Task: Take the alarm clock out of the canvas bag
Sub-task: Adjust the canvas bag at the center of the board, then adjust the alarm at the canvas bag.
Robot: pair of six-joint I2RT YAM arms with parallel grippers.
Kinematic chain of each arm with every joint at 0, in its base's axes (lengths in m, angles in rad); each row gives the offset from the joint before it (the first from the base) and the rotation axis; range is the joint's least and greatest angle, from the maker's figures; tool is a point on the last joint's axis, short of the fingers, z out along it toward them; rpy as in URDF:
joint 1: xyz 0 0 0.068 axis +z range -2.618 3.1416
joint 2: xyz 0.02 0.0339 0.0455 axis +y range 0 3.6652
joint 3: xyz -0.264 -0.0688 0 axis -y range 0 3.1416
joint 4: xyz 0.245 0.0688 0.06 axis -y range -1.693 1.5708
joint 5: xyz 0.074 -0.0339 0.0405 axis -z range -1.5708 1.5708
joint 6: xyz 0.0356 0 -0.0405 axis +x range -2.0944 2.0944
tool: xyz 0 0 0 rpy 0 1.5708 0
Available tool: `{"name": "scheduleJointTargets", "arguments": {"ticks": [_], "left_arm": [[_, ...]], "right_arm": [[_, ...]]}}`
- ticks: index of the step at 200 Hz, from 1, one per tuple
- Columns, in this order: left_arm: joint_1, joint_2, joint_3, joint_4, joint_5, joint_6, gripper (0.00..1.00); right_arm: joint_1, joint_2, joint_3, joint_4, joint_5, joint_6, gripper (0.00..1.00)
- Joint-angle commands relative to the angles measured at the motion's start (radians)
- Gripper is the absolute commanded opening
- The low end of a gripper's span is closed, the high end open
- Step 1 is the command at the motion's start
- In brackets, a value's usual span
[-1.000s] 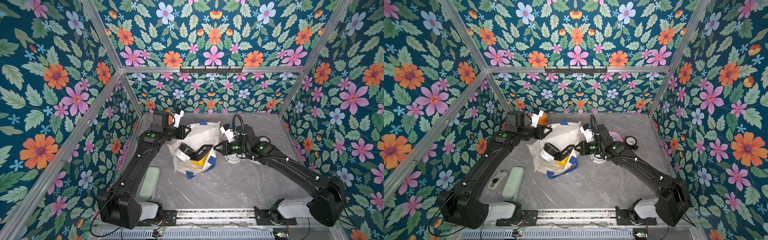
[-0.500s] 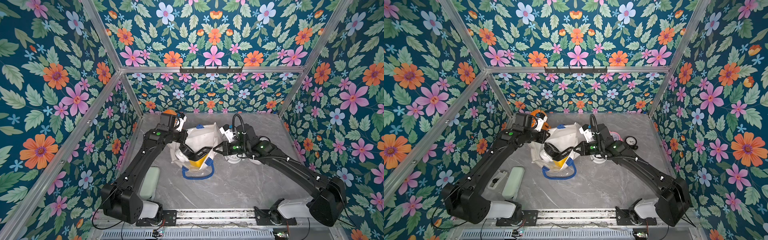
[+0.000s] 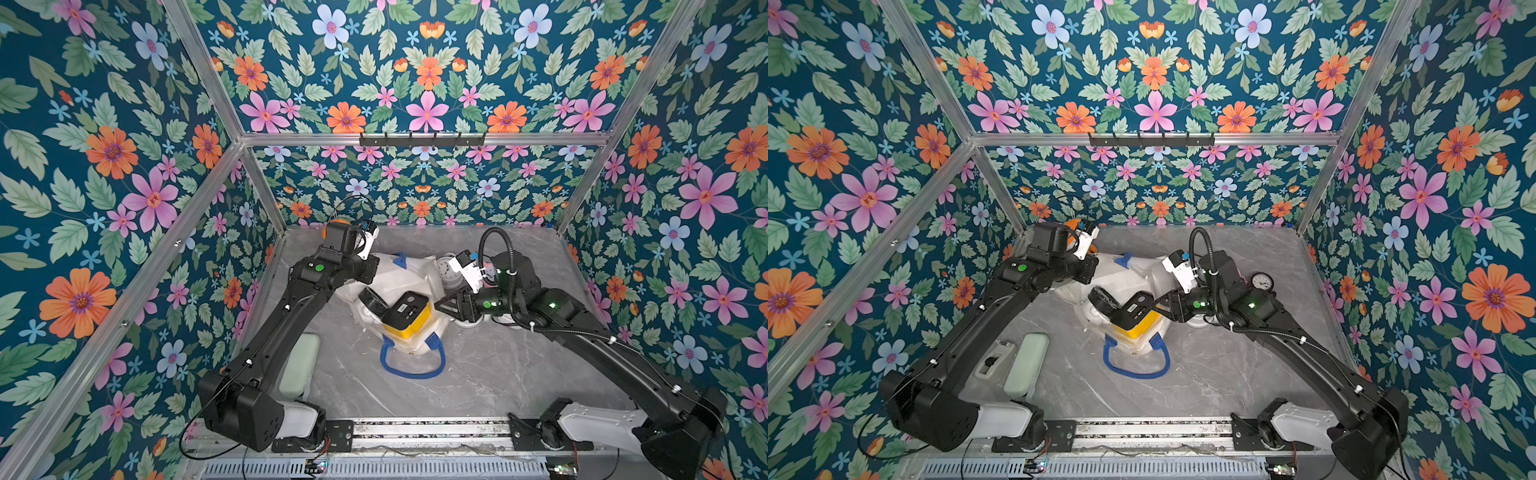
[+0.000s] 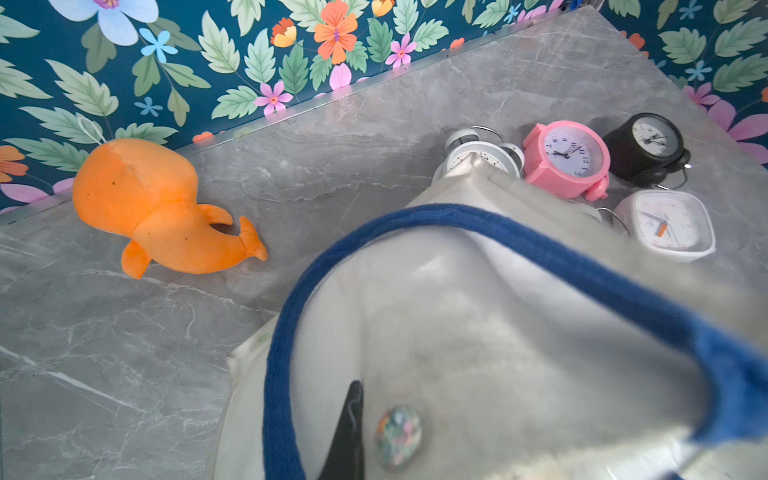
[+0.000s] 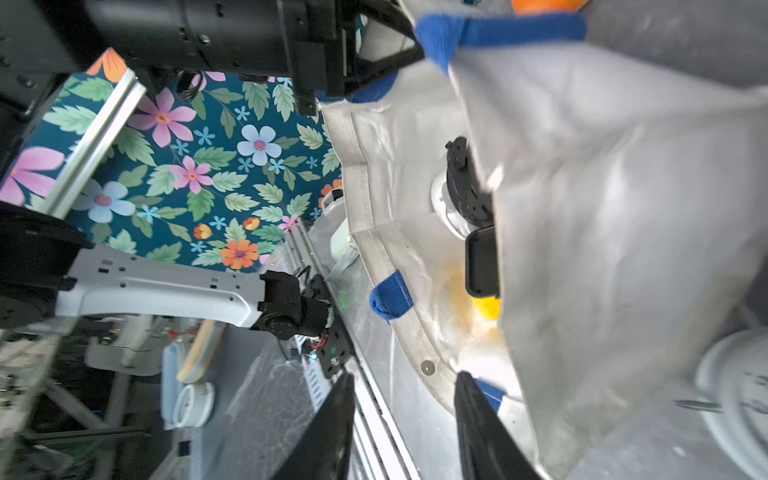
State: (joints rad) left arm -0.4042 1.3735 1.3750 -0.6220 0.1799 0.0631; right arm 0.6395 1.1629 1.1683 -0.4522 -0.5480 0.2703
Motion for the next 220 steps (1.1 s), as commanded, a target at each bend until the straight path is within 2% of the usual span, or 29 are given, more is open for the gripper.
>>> {"name": "scheduleJointTargets", "arguments": {"ticks": [1,27,43,63,99,146,220], "left_arm": [[-0.002,0.009,0.015,0.024,0.059,0.02,0.0],[-0.009,0.007,0.01,0.025,0.081,0.02,0.0],[-0.01,0.013,0.014,0.021,0.101,0.015,0.0],[-0.014,0.026,0.026,0.009,0.124,0.014,0.0],[-0.023,0.033,0.045,-0.007,0.147,0.008,0.0],[-0.027,0.027,0.052,-0.017,0.195,-0.006,0.0],[-0.027,0.03,0.072,-0.034,0.257,-0.024,0.0]], "right_arm": [[0.001,-0.045,0.03,-0.119,0.106,-0.199,0.44],[0.034,-0.086,0.031,-0.093,0.079,-0.295,0.45],[0.132,-0.081,0.029,-0.077,0.112,-0.408,0.45],[0.252,-0.036,0.033,-0.051,0.214,-0.538,0.46],[0.285,0.128,0.137,-0.045,0.203,-0.605,0.46],[0.334,0.285,0.131,0.005,0.268,-0.717,0.46],[0.348,0.47,0.096,0.093,0.421,-0.772,0.49]]}}
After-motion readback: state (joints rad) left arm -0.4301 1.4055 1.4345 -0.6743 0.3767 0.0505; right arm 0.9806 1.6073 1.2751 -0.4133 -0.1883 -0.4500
